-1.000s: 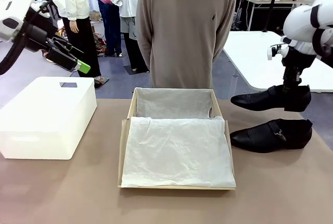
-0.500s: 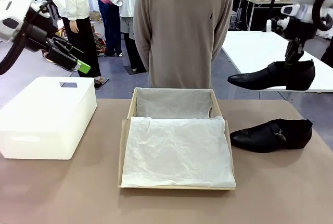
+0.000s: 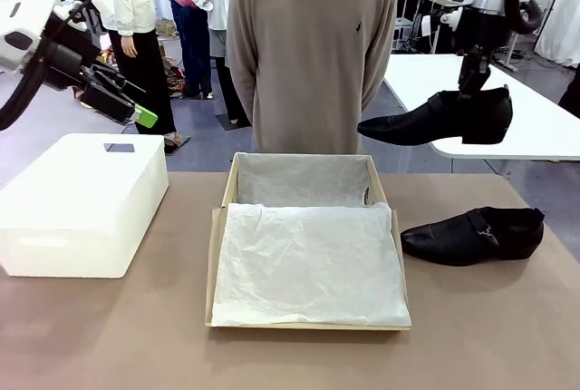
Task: Pack the shoes into the box.
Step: Place one shoe of the Shoes into the Shoes Box.
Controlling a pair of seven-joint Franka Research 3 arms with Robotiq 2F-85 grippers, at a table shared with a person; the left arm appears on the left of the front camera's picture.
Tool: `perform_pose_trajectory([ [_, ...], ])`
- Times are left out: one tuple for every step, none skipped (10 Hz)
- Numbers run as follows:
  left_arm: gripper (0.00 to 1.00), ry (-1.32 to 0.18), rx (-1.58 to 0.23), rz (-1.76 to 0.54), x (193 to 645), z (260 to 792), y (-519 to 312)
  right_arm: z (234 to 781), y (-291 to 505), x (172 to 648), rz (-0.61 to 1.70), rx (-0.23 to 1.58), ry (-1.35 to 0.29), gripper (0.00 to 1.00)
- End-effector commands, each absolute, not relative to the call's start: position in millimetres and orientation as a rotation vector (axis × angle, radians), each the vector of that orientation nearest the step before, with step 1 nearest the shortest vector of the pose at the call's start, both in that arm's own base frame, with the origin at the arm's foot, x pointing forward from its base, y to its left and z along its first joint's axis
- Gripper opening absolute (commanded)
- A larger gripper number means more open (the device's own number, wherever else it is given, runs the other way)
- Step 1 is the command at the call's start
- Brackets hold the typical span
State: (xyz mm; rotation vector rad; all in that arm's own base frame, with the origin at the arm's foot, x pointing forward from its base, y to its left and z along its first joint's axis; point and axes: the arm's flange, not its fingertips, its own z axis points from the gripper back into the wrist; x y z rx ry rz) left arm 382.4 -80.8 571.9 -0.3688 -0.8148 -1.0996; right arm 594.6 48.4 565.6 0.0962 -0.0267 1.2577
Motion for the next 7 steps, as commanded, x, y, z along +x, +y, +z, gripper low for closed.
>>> perform_pose_trajectory([
  [1.0, -0.824, -0.386, -1.106, 383, 572, -81, 578, 52, 592, 1.239, 0.088, 0.001, 0.0],
  [1.0, -0.824, -0.386, -1.106, 383, 572, -81, 579, 44, 586, 1.268, 0.102, -0.018, 0.0],
  [1.0, -0.824, -0.386, -1.106, 383, 572, -81, 565, 55, 592, 1.266, 0.102, -0.017, 0.0],
  [1.0, -0.824, -0.386, -1.106, 383, 572, -81, 565, 55, 592, 1.266, 0.102, -0.017, 0.0],
  [1.0, -0.824, -0.386, -1.106, 383, 572, -81, 565, 55, 592, 1.266, 0.102, -0.017, 0.0],
  [1.0, -0.824, -0.386, -1.106, 383, 572, -81, 565, 55, 592, 1.266, 0.102, -0.017, 0.0],
  [1.0, -0.824, -0.386, -1.106, 383, 572, -81, 565, 55, 592, 1.266, 0.102, -0.017, 0.0],
])
